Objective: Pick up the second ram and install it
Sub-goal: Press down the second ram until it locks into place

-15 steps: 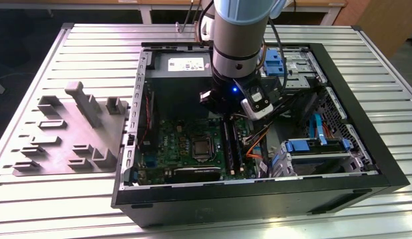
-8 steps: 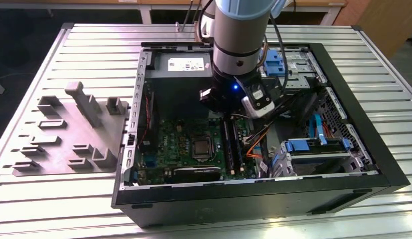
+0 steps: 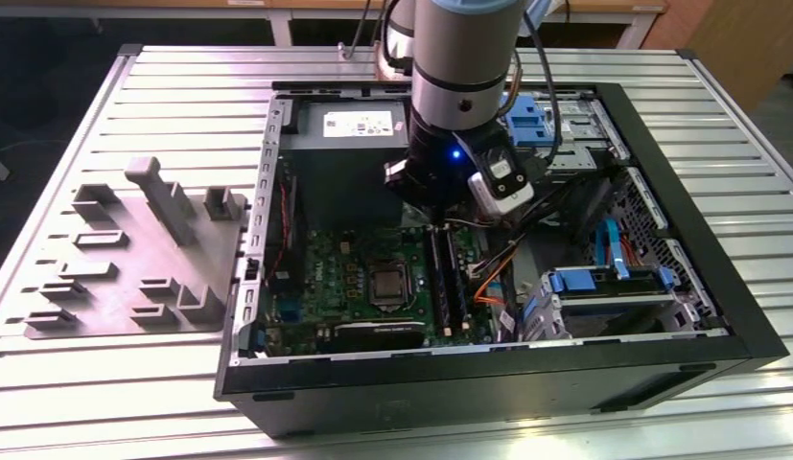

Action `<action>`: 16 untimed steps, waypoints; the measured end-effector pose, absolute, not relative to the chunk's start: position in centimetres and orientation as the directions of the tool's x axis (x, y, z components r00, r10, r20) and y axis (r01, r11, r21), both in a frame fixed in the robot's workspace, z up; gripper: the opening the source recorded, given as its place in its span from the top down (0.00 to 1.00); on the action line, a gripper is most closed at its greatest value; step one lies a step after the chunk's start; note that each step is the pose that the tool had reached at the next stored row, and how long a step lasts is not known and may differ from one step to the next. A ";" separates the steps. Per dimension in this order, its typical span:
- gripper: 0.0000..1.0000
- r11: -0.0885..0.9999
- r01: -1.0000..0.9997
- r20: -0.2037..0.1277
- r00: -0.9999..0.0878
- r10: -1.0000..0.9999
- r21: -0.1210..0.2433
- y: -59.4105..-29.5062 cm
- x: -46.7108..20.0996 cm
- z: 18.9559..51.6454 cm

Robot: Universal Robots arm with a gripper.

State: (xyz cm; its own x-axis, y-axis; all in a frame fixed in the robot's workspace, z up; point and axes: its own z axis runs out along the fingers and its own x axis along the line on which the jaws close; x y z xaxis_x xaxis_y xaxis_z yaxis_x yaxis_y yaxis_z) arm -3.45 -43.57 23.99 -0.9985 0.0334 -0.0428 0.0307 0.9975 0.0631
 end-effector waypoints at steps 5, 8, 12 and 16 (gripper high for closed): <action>0.90 0.998 0.031 -0.043 -0.999 0.033 0.063 -43.9 -3.5 24.0; 0.90 0.998 0.031 -0.043 -0.999 0.033 0.063 -44.5 -3.5 24.0; 0.90 0.998 0.031 -0.043 -0.999 0.033 0.063 -45.2 -3.5 24.0; 0.90 0.998 0.031 -0.043 -0.999 0.033 0.063 -45.7 -3.5 24.0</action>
State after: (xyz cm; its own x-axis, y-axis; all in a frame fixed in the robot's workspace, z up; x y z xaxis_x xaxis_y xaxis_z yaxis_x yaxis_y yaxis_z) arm -3.45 -45.70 24.00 -0.9985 0.0335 -0.0428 0.0308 0.9975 0.0629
